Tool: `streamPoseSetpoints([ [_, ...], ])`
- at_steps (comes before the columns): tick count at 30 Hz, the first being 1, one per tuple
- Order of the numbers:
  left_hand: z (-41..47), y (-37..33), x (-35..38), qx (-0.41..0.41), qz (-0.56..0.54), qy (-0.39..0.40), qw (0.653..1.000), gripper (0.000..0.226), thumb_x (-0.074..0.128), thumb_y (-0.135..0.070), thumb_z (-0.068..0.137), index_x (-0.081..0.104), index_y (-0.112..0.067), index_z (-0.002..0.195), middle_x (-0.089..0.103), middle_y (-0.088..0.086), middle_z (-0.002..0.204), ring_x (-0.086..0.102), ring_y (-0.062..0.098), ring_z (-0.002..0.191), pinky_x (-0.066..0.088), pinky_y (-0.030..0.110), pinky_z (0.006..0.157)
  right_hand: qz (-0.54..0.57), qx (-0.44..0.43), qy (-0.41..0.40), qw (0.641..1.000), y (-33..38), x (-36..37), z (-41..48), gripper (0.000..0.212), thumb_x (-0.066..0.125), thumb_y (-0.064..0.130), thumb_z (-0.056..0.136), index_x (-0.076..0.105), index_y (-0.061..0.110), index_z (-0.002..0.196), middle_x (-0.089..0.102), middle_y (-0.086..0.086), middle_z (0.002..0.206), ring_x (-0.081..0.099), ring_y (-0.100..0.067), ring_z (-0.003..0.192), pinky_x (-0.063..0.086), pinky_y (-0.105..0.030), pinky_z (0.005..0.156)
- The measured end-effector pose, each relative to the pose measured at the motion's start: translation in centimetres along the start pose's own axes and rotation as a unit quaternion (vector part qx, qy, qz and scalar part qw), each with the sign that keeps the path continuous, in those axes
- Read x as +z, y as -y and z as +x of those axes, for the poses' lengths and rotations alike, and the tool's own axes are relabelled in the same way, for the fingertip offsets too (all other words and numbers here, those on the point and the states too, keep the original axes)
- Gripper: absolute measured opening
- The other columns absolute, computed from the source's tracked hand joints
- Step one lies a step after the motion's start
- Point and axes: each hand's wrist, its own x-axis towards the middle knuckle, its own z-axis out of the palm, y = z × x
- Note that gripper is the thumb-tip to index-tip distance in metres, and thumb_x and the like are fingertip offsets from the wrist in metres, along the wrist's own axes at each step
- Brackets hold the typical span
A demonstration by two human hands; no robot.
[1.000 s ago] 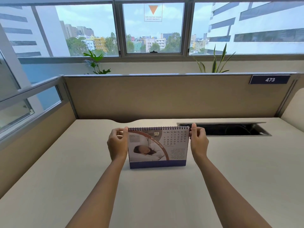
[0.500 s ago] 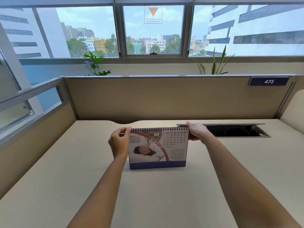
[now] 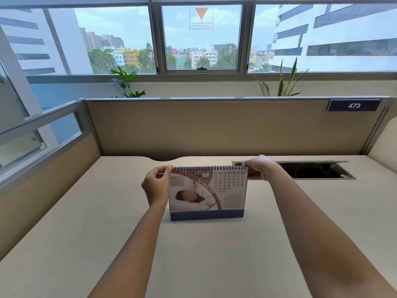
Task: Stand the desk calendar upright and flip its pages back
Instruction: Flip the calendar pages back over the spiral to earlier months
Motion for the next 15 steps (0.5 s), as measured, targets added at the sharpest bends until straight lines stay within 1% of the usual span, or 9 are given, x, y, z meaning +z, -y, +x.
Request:
streamPoseSetpoints([
  [1, 0.0, 0.0, 0.0, -0.001, -0.001, 0.001, 1.000, 0.025, 0.062, -0.027, 0.085, 0.069, -0.005, 0.095, 0.071, 0.014, 0.098, 0.058, 0.014, 0.082, 0.041, 0.011, 0.056, -0.011, 0.008, 0.000, 1.000, 0.1, 0.0, 0.0, 0.024, 0.050, 0.010, 0.095, 0.051, 0.004, 0.072, 0.061, -0.012, 0.068, 0.059, -0.021, 0.059, 0.054, -0.034, 0.067],
  [3, 0.0, 0.0, 0.0, 0.000, -0.002, 0.003, 1.000, 0.025, 0.062, -0.027, 0.085, 0.068, -0.005, 0.095, 0.071, 0.015, 0.098, 0.058, 0.014, 0.082, 0.042, 0.011, 0.056, -0.067, 0.021, -0.001, 0.998, 0.4, 0.1, 0.1, 0.029, 0.049, 0.018, 0.095, 0.051, 0.006, 0.068, 0.062, -0.012, 0.067, 0.059, -0.022, 0.060, 0.052, -0.031, 0.064],
  [6, 0.0, 0.0, 0.0, 0.001, 0.000, 0.002, 1.000, 0.025, 0.063, -0.028, 0.085, 0.068, -0.005, 0.095, 0.071, 0.014, 0.098, 0.058, 0.014, 0.082, 0.040, 0.008, 0.055, -0.152, 0.037, 0.007, 0.988, 1.0, 0.1, 0.0, 0.038, 0.046, 0.028, 0.096, 0.055, 0.006, 0.065, 0.065, -0.011, 0.069, 0.060, -0.024, 0.065, 0.052, -0.031, 0.070],
  [8, 0.0, 0.0, 0.0, 0.001, -0.001, 0.001, 1.000, 0.025, 0.063, -0.028, 0.085, 0.068, -0.005, 0.095, 0.071, 0.014, 0.097, 0.057, 0.014, 0.082, 0.039, 0.007, 0.054, -0.172, 0.038, 0.012, 0.984, 1.3, 0.1, 0.2, 0.039, 0.046, 0.027, 0.096, 0.055, 0.005, 0.064, 0.065, -0.010, 0.066, 0.060, -0.021, 0.059, 0.051, -0.030, 0.062],
  [11, -0.1, 0.0, -0.1, 0.004, -0.003, 0.000, 1.000, 0.025, 0.063, -0.028, 0.085, 0.068, -0.005, 0.094, 0.071, 0.014, 0.097, 0.057, 0.014, 0.081, 0.039, 0.008, 0.054, -0.171, 0.041, 0.017, 0.984, 1.6, 0.2, 0.2, 0.035, 0.047, 0.023, 0.095, 0.054, 0.005, 0.066, 0.065, -0.010, 0.063, 0.060, -0.019, 0.054, 0.050, -0.026, 0.050],
  [13, 0.0, 0.0, 0.0, 0.005, -0.002, -0.001, 1.000, 0.025, 0.063, -0.027, 0.085, 0.068, -0.005, 0.094, 0.071, 0.014, 0.097, 0.057, 0.014, 0.081, 0.040, 0.009, 0.055, -0.164, 0.043, 0.017, 0.985, 1.6, 0.1, 0.0, 0.032, 0.048, 0.019, 0.095, 0.054, 0.005, 0.066, 0.066, -0.008, 0.054, 0.061, -0.017, 0.047, 0.048, -0.021, 0.041],
  [14, 0.0, 0.0, 0.0, 0.005, -0.002, -0.002, 1.000, 0.025, 0.063, -0.027, 0.085, 0.068, -0.005, 0.095, 0.071, 0.014, 0.098, 0.057, 0.014, 0.081, 0.040, 0.009, 0.055, -0.158, 0.044, 0.017, 0.986, 1.6, 0.1, -0.1, 0.031, 0.049, 0.016, 0.094, 0.054, 0.005, 0.065, 0.065, -0.008, 0.049, 0.061, -0.016, 0.044, 0.047, -0.019, 0.037],
  [15, 0.0, 0.0, 0.0, 0.005, -0.003, -0.002, 1.000, 0.025, 0.063, -0.027, 0.085, 0.068, -0.005, 0.095, 0.071, 0.014, 0.098, 0.057, 0.014, 0.082, 0.041, 0.009, 0.055, -0.153, 0.041, 0.017, 0.987, 1.7, 0.0, -0.1, 0.030, 0.049, 0.013, 0.094, 0.054, 0.005, 0.065, 0.066, -0.008, 0.049, 0.061, -0.017, 0.045, 0.048, -0.020, 0.038],
])
